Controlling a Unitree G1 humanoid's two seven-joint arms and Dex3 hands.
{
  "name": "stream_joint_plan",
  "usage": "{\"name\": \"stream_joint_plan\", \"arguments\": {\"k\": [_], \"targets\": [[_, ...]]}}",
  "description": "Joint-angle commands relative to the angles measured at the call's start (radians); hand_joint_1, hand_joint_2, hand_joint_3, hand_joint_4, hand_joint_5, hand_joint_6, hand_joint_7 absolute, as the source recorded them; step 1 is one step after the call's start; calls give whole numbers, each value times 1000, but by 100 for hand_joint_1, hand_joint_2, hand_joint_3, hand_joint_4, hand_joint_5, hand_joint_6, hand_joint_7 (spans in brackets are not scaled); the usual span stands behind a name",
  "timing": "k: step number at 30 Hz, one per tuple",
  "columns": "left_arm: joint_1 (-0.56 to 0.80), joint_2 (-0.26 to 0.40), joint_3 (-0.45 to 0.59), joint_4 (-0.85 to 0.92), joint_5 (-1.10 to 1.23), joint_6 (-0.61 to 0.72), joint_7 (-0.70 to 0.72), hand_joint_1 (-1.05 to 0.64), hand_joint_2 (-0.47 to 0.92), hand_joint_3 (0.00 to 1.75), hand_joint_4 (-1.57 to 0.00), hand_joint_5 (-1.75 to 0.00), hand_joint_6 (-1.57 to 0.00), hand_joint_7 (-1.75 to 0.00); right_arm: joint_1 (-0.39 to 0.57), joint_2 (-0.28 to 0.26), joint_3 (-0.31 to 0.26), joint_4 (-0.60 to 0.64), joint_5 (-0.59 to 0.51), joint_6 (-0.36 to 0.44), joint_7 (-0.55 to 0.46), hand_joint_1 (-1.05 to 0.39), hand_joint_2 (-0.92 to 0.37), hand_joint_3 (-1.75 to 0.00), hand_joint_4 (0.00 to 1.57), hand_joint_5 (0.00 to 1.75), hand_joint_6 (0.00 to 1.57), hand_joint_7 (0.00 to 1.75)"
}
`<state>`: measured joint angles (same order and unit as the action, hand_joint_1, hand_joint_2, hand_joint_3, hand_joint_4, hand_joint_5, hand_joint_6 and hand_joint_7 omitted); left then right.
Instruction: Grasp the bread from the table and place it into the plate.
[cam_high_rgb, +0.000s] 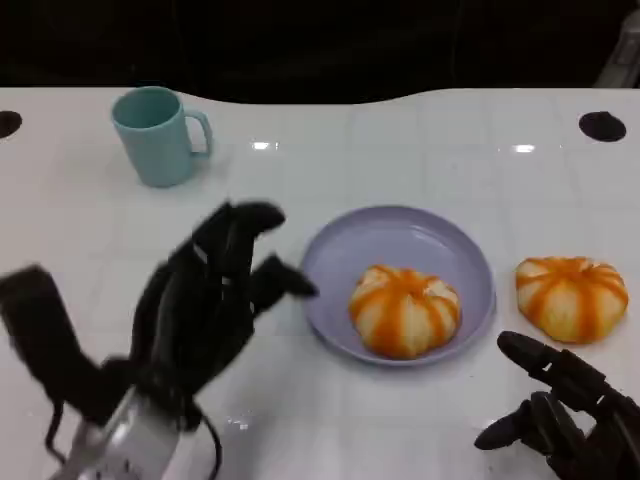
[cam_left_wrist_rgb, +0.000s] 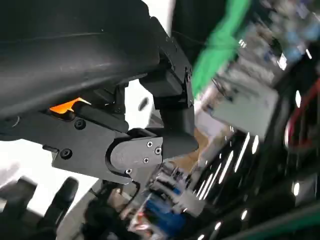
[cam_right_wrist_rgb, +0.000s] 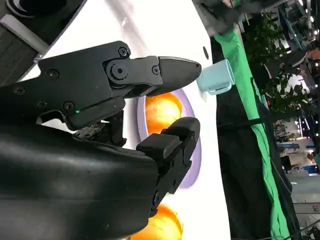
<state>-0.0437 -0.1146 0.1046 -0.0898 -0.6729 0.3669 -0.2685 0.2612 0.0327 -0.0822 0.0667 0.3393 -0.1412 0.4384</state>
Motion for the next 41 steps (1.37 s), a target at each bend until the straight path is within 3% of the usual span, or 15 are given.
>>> {"name": "stream_joint_plan", "arguments": {"k": [1, 14, 20, 41], "targets": [[107, -7, 8, -82, -4, 19, 43, -53, 92, 60, -69, -175, -46, -169, 16, -14, -5, -25, 18, 14, -1, -75, -92, -34, 69, 115, 94, 35], [235, 3, 0, -96, 49, -26, 26, -51, 92, 51, -70, -175, -50, -170, 12, -5, -7, 3, 27, -6, 16, -75, -92, -34, 70, 113, 95, 35], [250, 9, 5, -136, 44, 33, 76, -50, 92, 50, -75, -175, -54, -171, 13, -1, -7, -2, 24, -6, 7, -76, -92, -32, 72, 113, 97, 36], [237, 14, -2, -116, 74, 32, 62, -51, 92, 47, -73, -175, -53, -173, -4, -11, -17, 13, 25, -7, 14, -75, -92, -33, 71, 111, 95, 34]]}}
